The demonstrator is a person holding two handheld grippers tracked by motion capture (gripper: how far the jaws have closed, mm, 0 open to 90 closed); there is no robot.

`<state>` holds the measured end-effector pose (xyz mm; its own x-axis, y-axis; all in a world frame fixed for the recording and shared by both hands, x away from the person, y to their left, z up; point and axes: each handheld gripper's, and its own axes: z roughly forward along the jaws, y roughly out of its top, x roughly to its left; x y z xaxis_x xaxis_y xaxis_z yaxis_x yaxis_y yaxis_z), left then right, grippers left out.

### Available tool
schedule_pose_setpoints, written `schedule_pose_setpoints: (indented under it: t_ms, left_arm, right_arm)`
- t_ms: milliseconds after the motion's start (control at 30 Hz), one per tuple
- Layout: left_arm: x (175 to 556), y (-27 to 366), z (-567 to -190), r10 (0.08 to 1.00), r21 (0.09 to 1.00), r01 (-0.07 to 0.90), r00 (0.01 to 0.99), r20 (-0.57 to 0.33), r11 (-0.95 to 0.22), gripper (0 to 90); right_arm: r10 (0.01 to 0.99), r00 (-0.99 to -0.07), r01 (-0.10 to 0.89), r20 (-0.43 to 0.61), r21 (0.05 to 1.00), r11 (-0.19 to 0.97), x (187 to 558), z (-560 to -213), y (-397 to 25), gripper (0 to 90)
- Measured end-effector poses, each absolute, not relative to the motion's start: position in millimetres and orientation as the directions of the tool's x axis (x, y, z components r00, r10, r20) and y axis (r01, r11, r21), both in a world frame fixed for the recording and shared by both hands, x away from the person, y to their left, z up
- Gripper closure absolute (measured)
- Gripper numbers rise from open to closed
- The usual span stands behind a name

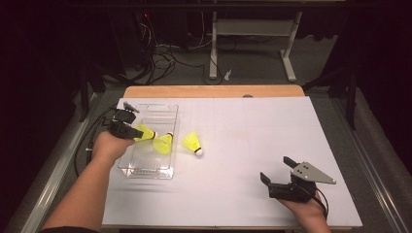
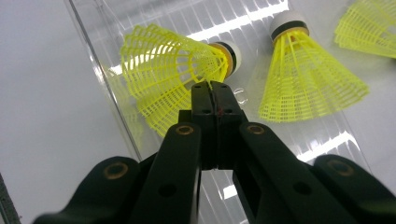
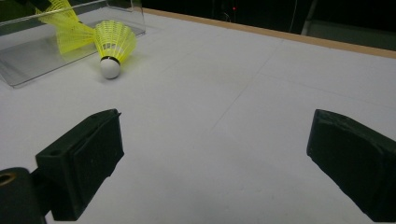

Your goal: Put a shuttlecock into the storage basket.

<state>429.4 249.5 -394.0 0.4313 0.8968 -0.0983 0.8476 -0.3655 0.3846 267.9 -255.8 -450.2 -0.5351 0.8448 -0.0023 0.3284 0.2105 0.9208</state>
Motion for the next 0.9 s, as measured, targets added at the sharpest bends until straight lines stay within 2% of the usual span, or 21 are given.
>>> schedule_pose_setpoints:
  t_ms: [500, 900]
  left_arm:
    - [423.9, 254.4, -401.9, 0.902, 0.350, 0.864, 0.419, -0.107, -0.361, 89.1]
    - [423.2, 256.3, -400.8, 0.902, 0.341, 0.871, 0.413, -0.122, -0.353, 84.7]
  right_arm:
    - [0.845, -0.535, 0.329, -0.003, 0.920, 0.212, 268.1, -450.5, -254.6, 4.3]
    - [0.845, -0.535, 0.330, -0.002, 0.920, 0.211, 268.2, -450.8, -254.7, 4.3]
